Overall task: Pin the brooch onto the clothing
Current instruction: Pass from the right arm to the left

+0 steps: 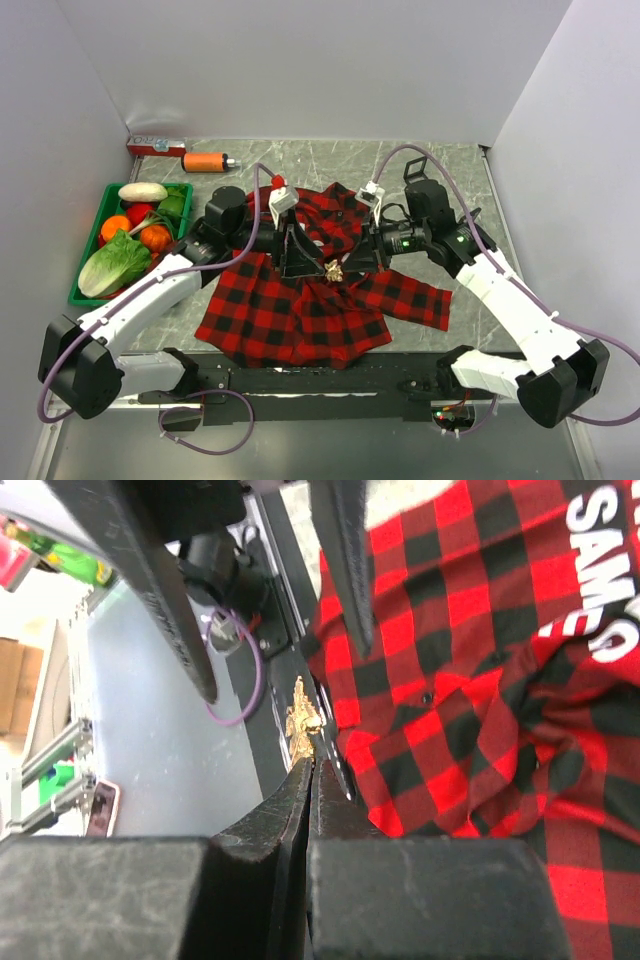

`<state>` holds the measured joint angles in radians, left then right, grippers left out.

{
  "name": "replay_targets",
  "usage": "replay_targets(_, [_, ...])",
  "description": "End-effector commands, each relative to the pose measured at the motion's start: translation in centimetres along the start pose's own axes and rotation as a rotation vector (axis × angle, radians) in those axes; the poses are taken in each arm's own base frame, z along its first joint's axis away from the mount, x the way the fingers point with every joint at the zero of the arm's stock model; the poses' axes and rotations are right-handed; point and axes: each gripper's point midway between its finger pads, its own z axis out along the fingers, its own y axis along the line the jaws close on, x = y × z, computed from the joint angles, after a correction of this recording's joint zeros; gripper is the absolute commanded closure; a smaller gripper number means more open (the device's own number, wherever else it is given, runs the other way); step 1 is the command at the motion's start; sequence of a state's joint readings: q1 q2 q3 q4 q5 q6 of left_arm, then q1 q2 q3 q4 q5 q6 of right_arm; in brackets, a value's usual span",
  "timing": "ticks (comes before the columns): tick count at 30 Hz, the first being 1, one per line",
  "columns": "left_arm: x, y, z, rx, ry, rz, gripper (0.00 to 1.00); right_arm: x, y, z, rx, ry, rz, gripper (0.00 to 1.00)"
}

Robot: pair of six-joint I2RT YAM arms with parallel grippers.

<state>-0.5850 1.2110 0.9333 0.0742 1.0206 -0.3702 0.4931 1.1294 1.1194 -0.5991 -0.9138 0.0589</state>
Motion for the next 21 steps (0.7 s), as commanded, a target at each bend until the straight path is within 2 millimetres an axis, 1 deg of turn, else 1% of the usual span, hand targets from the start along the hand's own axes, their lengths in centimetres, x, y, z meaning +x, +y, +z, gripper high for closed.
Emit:
replay_targets(1, [-0.8, -0.3, 0.5, 0.010, 0.003, 0.047, 0.38, -1.1, 1.3, -0.7, -0.007, 0.007, -0.054, 1.00])
replay_targets(3, [-0.5, -0.5, 0.8, 0.025, 0.017, 0.036, 0.39, -1.2, 1.4, -0.7, -0.010, 0.012, -0.051, 1.00])
replay_targets(8, [0.1, -0.2, 1.6, 0.027, 0.033, 0.011, 0.44, -1.1, 1.8, -0.3, -0.030, 0.021, -0.057, 1.00])
replay_targets(10, [0.1, 0.1, 1.6, 0.013, 0.031, 0.001, 0.50, -1.0, 1.7, -0.1, -0.037, 0.031, -0.077, 1.00])
replay_targets(12, [0.2, 0.1, 1.7, 0.013, 0.030, -0.004, 0.51, -1.0, 1.6, -0.1, -0.038, 0.032, -0.077, 1.00])
replay_targets(15, [0.3, 0.0, 1.8, 0.030, 0.028, -0.014, 0.59, -0.8, 1.6, 0.0, -0.039, 0.041, -0.073, 1.00])
replay_targets(18, [0.5, -0.2, 1.9, 0.049, 0.034, -0.025, 0.74, -0.8, 1.4, 0.0, -0.030, 0.042, -0.076, 1.00])
replay_targets(19, [0.5, -0.3, 2.0, 0.054, 0.037, -0.028, 0.80, -0.8, 1.3, 0.0, -0.027, 0.043, -0.078, 1.00])
replay_targets(21, [0.7, -0.5, 2.1, 0.071, 0.044, -0.031, 0.83, -0.9, 1.4, 0.1, -0.026, 0.043, -0.079, 1.00])
